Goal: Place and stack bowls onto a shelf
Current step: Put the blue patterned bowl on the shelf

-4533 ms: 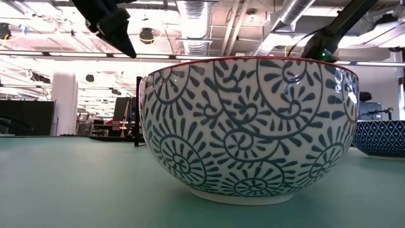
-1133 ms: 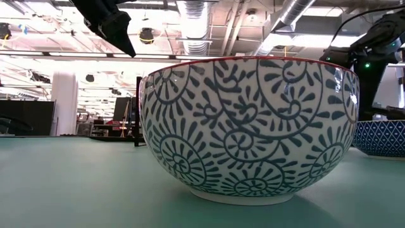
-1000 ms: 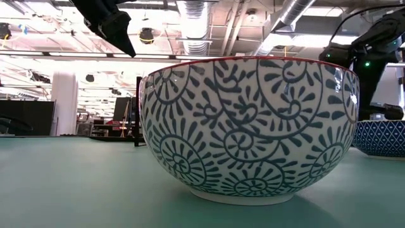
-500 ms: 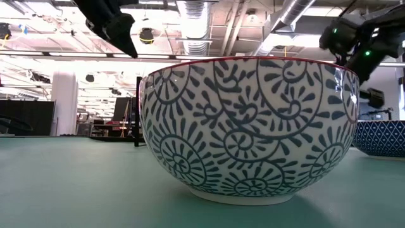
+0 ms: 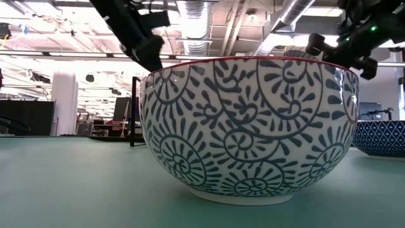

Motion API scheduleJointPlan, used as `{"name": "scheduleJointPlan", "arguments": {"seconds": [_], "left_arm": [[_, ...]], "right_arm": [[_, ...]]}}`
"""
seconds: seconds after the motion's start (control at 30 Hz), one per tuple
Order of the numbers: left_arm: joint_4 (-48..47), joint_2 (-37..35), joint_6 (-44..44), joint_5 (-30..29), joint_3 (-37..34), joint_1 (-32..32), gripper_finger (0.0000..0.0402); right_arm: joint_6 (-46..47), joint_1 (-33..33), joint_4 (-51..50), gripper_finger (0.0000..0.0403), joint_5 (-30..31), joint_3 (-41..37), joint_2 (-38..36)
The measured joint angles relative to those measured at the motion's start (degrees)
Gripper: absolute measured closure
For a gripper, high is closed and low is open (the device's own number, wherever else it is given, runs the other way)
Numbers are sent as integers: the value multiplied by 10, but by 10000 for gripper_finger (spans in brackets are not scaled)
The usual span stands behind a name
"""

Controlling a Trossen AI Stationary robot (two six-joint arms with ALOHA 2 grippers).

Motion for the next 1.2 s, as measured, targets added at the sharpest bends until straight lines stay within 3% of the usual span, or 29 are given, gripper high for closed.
{"name": "scheduleJointPlan", "arguments": {"seconds": [0.37,0.57,0.73,0.83,0.93,1.13,1.2], "left_arm": [[148,38,56,44,0,7,233],[247,38,83,48,0,8,233],[402,38,150,54,0,22,233],[491,38,195,168,0,43,233],[545,38,183,277,0,67,233],[561,40,165,292,1,93,233],[585,56,168,323,3,94,233]], "right_arm": [[-164,80,0,363,115,0,-21],[-181,164,3,363,185,0,-12],[-187,234,4,363,242,0,-5],[-215,260,3,363,268,1,7],[-237,260,2,363,268,11,12],[-239,268,1,363,269,37,34],[-237,270,3,363,269,49,40]]}}
